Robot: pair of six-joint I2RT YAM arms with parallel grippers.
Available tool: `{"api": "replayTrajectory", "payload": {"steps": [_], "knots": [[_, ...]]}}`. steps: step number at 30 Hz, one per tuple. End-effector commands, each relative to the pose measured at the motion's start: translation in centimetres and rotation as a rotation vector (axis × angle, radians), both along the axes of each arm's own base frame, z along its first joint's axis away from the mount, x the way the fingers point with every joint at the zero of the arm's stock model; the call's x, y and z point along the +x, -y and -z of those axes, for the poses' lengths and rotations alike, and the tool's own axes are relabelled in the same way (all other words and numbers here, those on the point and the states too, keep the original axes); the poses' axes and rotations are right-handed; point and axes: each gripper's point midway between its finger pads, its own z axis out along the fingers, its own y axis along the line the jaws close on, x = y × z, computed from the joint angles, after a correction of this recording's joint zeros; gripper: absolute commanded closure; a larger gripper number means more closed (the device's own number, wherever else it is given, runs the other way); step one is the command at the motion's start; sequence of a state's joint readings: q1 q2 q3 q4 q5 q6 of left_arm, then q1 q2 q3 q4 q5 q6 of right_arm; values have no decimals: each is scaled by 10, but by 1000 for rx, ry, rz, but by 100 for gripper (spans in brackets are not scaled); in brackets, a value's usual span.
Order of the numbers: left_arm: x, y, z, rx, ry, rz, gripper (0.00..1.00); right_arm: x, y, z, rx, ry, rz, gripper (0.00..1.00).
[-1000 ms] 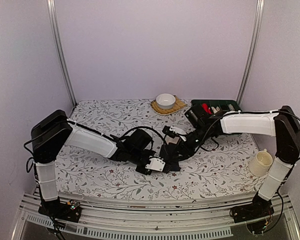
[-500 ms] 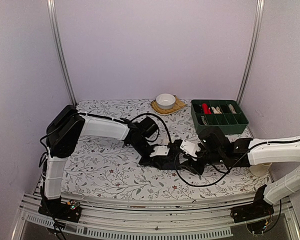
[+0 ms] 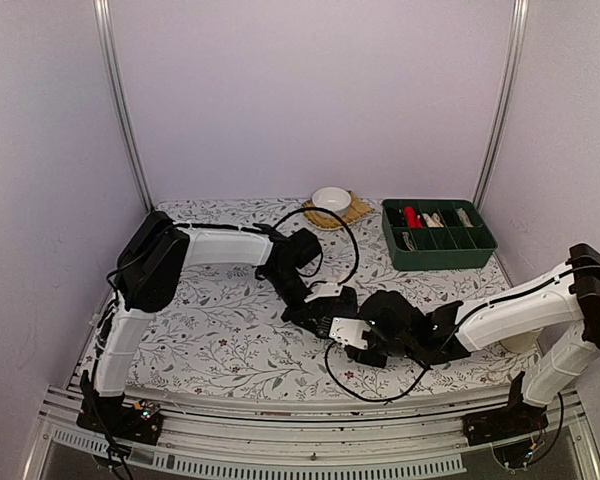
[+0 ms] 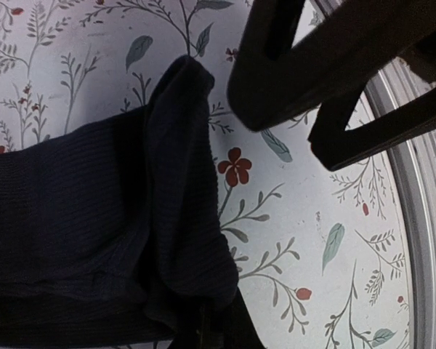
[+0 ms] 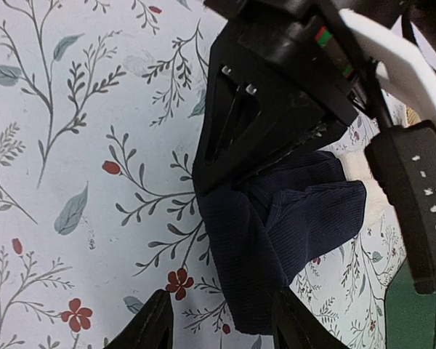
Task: Roll the underwear
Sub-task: Roll the underwear at the center of the board.
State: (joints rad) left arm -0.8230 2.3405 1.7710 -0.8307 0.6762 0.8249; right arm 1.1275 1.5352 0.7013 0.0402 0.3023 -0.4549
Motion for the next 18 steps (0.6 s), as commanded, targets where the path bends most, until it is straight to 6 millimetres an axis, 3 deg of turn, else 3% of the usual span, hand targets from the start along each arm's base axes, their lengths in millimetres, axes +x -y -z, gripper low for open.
{"api": "replayTrajectory", "payload": {"steps": [1, 10, 14, 18], "knots": [[-18, -31, 38, 178, -151, -17, 100, 19, -12, -4, -74, 130, -12, 51], [-10, -30, 35, 177, -206, -34, 100, 26, -22, 21, -217, 182, -50, 49], [-10, -31, 35, 176, -225, -35, 100, 27, -19, 43, -292, 170, -55, 49], [-11, -34, 37, 185, -232, -28, 100, 32, -13, 53, -329, 177, -24, 50]]}}
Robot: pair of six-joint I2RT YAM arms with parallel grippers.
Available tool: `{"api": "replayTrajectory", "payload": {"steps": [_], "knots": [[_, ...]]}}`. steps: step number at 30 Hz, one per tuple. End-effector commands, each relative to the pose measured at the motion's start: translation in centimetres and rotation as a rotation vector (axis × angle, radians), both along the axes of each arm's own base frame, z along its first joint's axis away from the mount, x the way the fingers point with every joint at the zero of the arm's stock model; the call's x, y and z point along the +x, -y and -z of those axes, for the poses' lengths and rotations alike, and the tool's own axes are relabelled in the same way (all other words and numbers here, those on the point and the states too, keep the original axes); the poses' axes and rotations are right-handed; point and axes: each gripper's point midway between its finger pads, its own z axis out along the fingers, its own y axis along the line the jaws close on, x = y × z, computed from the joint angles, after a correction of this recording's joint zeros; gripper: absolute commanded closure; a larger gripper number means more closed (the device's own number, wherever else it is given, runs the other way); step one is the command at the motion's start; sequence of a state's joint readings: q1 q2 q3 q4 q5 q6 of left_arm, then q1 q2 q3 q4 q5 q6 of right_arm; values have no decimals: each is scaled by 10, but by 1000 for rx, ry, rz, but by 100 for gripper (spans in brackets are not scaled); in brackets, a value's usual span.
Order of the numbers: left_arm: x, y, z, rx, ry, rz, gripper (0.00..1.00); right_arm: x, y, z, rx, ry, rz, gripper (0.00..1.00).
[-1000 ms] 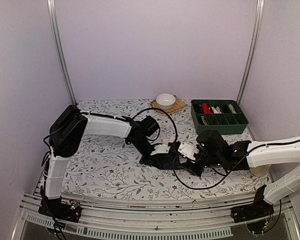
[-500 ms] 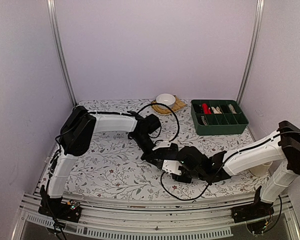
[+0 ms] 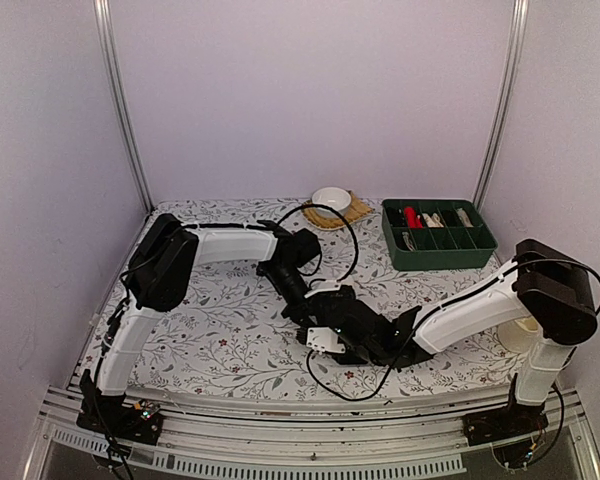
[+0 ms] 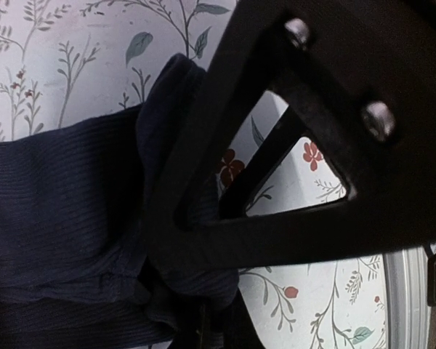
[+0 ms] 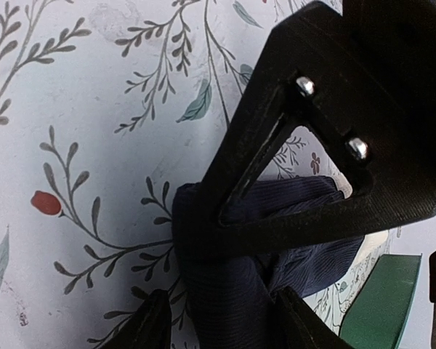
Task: Roll the underwear
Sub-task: Roll the underwear at the center of the board.
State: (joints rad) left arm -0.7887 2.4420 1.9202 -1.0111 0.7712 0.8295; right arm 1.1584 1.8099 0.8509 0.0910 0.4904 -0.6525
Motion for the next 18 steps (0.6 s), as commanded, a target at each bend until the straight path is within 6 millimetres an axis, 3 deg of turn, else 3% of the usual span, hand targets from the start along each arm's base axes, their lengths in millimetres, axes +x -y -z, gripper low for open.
{"api": "replayTrajectory", "payload": {"steps": [1, 4, 9, 12, 15, 18], "knots": [[-13, -30, 37, 156, -78, 6, 100, 4, 12, 19, -89, 8, 30, 50], [-13, -31, 36, 154, -85, 6, 100, 7, 19, 23, -99, -8, 57, 54], [-12, -30, 32, 145, -81, 9, 100, 4, 22, 32, -108, -82, 65, 83], [-11, -28, 27, 131, -82, 6, 100, -2, 18, 35, -94, -124, 48, 87], [-9, -30, 21, 112, -75, 5, 86, -7, 13, 33, -70, -158, 31, 91], [-4, -31, 7, 62, -29, -3, 60, -12, 10, 31, -47, -198, 20, 92]]}}
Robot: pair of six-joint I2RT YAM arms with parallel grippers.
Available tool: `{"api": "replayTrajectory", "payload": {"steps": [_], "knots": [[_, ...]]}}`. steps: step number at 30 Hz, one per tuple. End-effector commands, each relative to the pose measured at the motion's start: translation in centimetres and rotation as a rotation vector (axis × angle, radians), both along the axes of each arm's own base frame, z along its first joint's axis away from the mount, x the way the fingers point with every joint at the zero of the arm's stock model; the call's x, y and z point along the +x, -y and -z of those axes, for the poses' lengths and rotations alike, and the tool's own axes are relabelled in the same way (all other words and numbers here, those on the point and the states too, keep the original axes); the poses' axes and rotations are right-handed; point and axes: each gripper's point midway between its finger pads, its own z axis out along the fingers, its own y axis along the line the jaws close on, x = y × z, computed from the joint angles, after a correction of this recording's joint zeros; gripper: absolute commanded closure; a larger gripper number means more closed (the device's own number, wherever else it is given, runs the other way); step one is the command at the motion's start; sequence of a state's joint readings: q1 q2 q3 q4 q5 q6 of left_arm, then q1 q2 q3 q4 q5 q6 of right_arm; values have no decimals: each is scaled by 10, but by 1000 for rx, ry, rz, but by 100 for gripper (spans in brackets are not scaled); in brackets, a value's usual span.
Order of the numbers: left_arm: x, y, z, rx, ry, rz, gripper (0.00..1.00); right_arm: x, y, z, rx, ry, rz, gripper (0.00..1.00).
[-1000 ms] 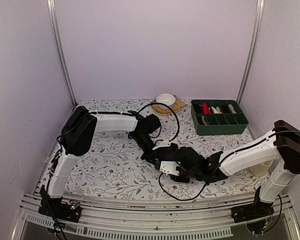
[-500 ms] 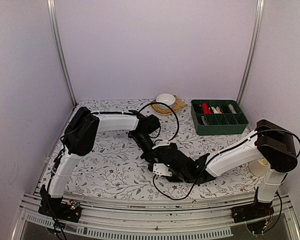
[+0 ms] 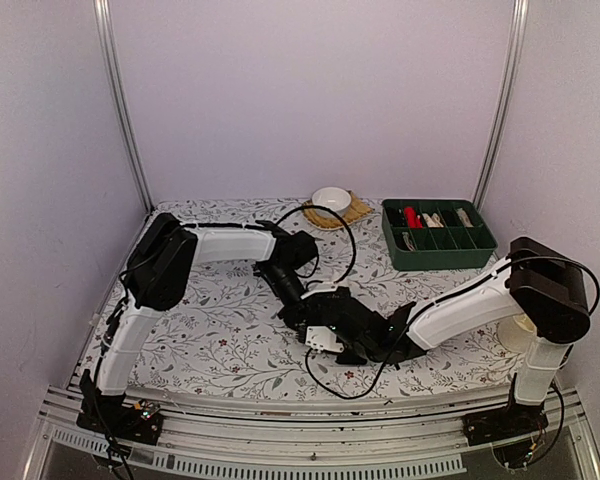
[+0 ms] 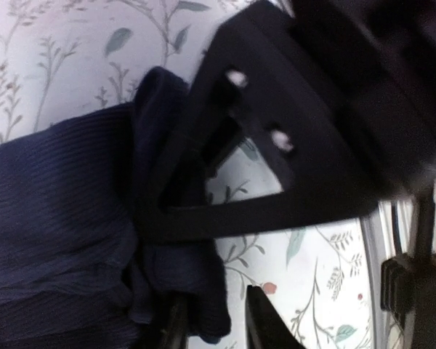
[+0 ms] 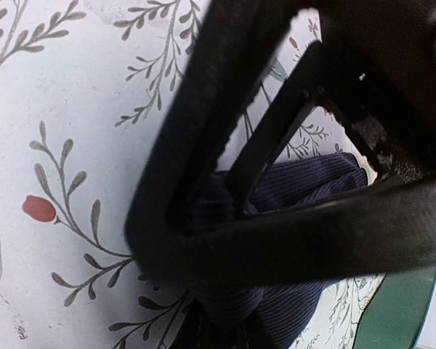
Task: Roll the underwear
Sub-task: Roll the underwear at the center of the board.
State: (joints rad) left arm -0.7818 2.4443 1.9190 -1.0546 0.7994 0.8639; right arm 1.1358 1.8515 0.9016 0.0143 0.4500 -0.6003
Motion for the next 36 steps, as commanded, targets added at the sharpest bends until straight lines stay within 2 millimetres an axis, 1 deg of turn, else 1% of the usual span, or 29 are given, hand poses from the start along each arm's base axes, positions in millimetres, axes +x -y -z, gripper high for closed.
{"api": "replayTrajectory", "payload": {"steps": [1, 3, 4, 6, 7, 10, 14, 15, 18, 19, 21, 23, 25, 27, 28, 29, 30, 31, 32, 34, 36], "knots": [[3, -26, 3, 46, 32, -23, 53, -18, 8, 18, -19, -149, -19, 92], [7, -28, -10, 5, 87, -33, 43, -22, 6, 18, -2, -199, -21, 93], [10, -28, -15, -22, 128, -38, 41, -22, 6, 19, 4, -220, -18, 93], [16, -31, -27, -54, 199, -57, 39, -26, 5, 20, 20, -280, -18, 93], [20, -33, -37, -80, 238, -69, 39, -29, 4, 21, 26, -320, -22, 93], [31, -41, -56, -135, 347, -112, 38, -32, 2, 22, 49, -413, -12, 93], [46, -59, -84, -221, 505, -167, 34, -34, 0, 22, 66, -515, 0, 93], [47, -69, -82, -237, 530, -175, 32, -35, 0, 22, 66, -541, 3, 94], [46, -86, -89, -314, 639, -153, 31, -35, -3, 21, 79, -612, 6, 94], [42, -90, -87, -332, 684, -132, 31, -37, -3, 22, 78, -645, 8, 94], [38, -95, -87, -379, 786, -106, 29, -37, -7, 19, 99, -714, 5, 94], [31, -98, -87, -433, 886, -58, 30, -38, -11, 15, 137, -800, 4, 94], [23, -102, -85, -473, 966, -12, 30, -33, -16, 9, 173, -861, 9, 94], [13, -104, -82, -509, 1039, 34, 29, -32, -19, 8, 180, -922, 16, 94], [10, -103, -82, -524, 1077, 43, 26, -32, -21, 8, 182, -952, 17, 94], [6, -102, -81, -534, 1105, 52, 22, -35, -24, 7, 192, -993, 9, 94], [3, -102, -77, -534, 1129, 67, 16, -36, -27, 5, 195, -1021, 3, 94], [-2, -100, -74, -533, 1146, 85, 6, -36, -29, 5, 199, -1045, 1, 94], [-6, -97, -71, -531, 1164, 102, 2, -37, -31, 5, 200, -1067, 0, 94], [-16, -93, -63, -529, 1197, 142, 2, -36, -33, 4, 207, -1113, 3, 94], [-25, -86, -57, -530, 1225, 183, 4, -37, -35, 3, 207, -1157, 8, 94]]}}
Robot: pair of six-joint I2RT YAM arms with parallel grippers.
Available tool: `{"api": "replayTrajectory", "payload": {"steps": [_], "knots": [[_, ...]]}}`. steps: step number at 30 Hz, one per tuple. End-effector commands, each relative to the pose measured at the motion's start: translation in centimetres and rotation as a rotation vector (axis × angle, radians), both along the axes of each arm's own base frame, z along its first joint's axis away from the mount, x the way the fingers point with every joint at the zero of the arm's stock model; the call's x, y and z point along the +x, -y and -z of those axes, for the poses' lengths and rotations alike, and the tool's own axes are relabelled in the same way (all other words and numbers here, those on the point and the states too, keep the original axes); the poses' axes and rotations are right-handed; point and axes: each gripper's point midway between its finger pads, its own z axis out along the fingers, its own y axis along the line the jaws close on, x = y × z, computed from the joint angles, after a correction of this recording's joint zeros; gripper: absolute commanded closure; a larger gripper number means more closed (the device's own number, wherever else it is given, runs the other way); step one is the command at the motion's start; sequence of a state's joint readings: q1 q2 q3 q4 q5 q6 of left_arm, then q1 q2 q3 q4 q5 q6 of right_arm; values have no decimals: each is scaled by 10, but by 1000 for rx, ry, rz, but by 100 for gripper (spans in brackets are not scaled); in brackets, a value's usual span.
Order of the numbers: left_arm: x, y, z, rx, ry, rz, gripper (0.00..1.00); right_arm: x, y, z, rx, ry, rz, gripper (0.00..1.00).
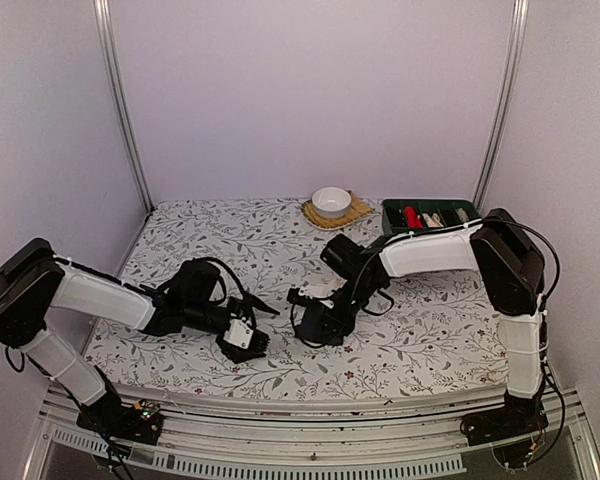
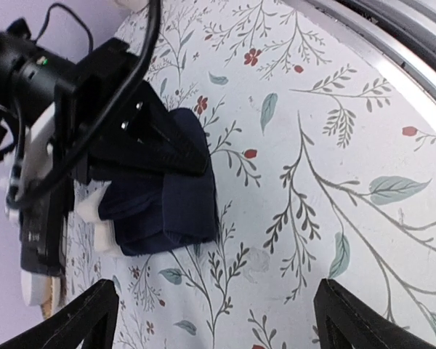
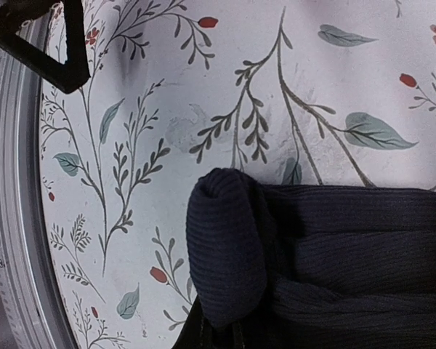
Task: Roll the underwear
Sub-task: Roll the underwear at the center of the board.
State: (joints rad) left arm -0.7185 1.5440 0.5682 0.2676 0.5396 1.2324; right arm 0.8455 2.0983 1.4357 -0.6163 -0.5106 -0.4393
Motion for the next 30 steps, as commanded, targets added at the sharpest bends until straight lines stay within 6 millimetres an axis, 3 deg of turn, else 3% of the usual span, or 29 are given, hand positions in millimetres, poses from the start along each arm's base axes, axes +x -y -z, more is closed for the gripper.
{"api": "replayTrajectory", "payload": {"steps": [1, 6, 11, 15, 27, 29, 30], "knots": [[-5, 22, -11, -39, 204, 60, 6, -27, 5, 9, -32, -223, -21, 94], [-12, 37, 5, 17, 292, 81, 18, -27, 8, 13, -48, -306, -6, 94], [-5, 47, 26, 84, 363, 49, 32, -23, 9, 14, -52, -317, -1, 94], [8, 54, 38, 116, 392, -10, 37, -19, 11, 15, -55, -316, 7, 94], [17, 65, 52, 174, 350, -45, 45, -19, 12, 15, -54, -314, 6, 95], [15, 66, 54, 177, 349, -40, 51, -18, 13, 16, -57, -315, 6, 95], [15, 66, 55, 181, 350, -42, 59, -19, 13, 16, -56, -316, 6, 95]]}}
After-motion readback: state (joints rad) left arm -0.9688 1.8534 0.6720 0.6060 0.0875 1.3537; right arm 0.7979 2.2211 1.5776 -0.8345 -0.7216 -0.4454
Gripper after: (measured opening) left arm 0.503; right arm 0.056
